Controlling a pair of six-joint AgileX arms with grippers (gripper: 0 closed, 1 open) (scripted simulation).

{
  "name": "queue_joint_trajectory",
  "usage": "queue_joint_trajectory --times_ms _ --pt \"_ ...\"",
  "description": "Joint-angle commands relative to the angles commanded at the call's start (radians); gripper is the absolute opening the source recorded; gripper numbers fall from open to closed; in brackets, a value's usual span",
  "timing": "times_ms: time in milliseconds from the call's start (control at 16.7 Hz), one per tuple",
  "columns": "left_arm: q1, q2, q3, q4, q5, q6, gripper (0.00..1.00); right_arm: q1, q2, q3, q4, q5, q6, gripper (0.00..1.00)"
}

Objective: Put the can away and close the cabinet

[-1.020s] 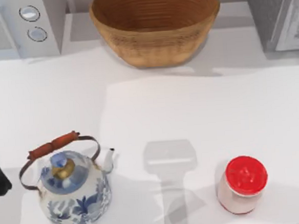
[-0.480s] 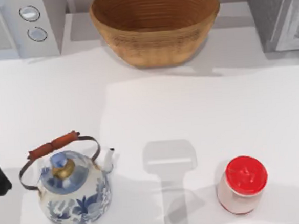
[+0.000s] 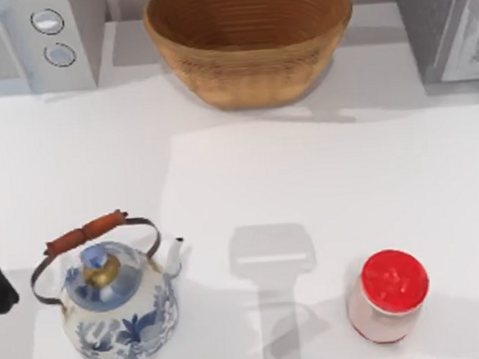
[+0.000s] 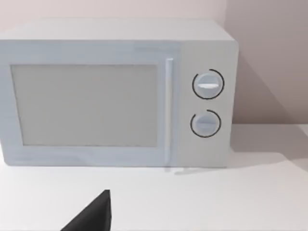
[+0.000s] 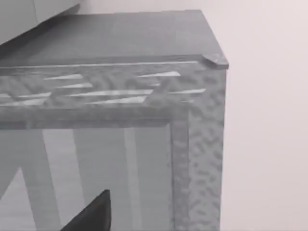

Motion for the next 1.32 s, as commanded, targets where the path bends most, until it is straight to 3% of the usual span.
queue_joint_trajectory --times_ms 300,840,1080,1320 --pt "0.0 0.0 0.0 0.0 0.0 0.0 1.0 -0.011 -0.054 0.248 -0.261 0.015 0.001 1.0" --pt "0.0 0.0 0.0 0.0 0.0 0.0 1.0 0.022 -0.058 0.282 -0.291 0.041 0.009 1.0" --pt "0.0 0.0 0.0 0.0 0.0 0.0 1.0 0.209 -0.04 0.294 -0.306 0.186 0.044 1.0" --pt "0.0 0.0 0.0 0.0 0.0 0.0 1.0 0.52 -0.019 0.304 -0.327 0.426 0.08 1.0"
